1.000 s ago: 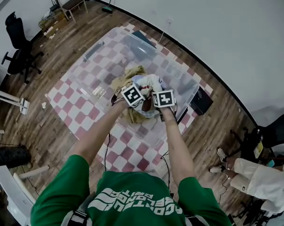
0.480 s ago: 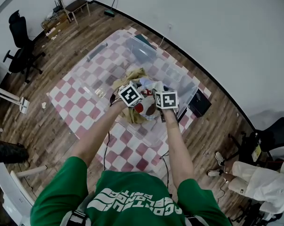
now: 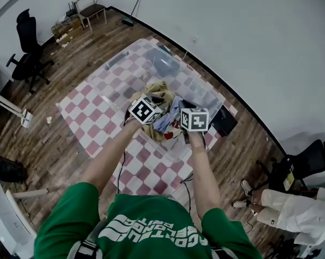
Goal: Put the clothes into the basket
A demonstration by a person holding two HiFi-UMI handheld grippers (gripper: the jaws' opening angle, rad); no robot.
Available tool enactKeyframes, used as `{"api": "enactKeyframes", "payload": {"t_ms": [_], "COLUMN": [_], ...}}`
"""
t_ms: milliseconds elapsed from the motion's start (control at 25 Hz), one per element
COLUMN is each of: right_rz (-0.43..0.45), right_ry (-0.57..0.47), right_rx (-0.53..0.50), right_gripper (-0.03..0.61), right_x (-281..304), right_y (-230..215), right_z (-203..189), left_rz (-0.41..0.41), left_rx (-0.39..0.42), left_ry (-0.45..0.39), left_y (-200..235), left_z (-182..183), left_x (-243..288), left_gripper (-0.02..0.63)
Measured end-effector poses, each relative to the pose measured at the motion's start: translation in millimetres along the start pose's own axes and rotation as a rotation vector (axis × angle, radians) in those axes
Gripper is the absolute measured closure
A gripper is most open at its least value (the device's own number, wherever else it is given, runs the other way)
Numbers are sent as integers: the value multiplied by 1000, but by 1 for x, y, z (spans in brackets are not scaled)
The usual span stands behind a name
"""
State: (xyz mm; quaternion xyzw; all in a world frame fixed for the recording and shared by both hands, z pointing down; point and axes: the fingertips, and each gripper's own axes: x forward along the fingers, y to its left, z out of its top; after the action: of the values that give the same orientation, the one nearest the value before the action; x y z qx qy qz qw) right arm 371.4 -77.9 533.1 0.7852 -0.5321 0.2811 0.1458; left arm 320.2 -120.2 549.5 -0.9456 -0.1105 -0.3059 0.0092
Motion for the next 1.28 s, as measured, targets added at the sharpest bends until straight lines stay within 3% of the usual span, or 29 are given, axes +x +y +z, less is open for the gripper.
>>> {"api": "enactKeyframes", "payload": {"t_ms": [160, 640, 1280], "right_rz": [53, 127, 182], "right_ry": [-45, -155, -170], "right_rx": [-5, -55, -65], "right_gripper": [569, 569, 569], "right_x": [-24, -106, -160], "right_y": [24, 79, 97], "right_z": [-1, -17, -100], "left_rz": [26, 88, 130], "left_rx": [-25, -100, -180], "left_ry": [-78, -292, -313], "left_y": [-12, -52, -88], "left_z": [5, -7, -83], "left_x": [-28, -118, -166], "left_gripper": [609, 611, 611]}}
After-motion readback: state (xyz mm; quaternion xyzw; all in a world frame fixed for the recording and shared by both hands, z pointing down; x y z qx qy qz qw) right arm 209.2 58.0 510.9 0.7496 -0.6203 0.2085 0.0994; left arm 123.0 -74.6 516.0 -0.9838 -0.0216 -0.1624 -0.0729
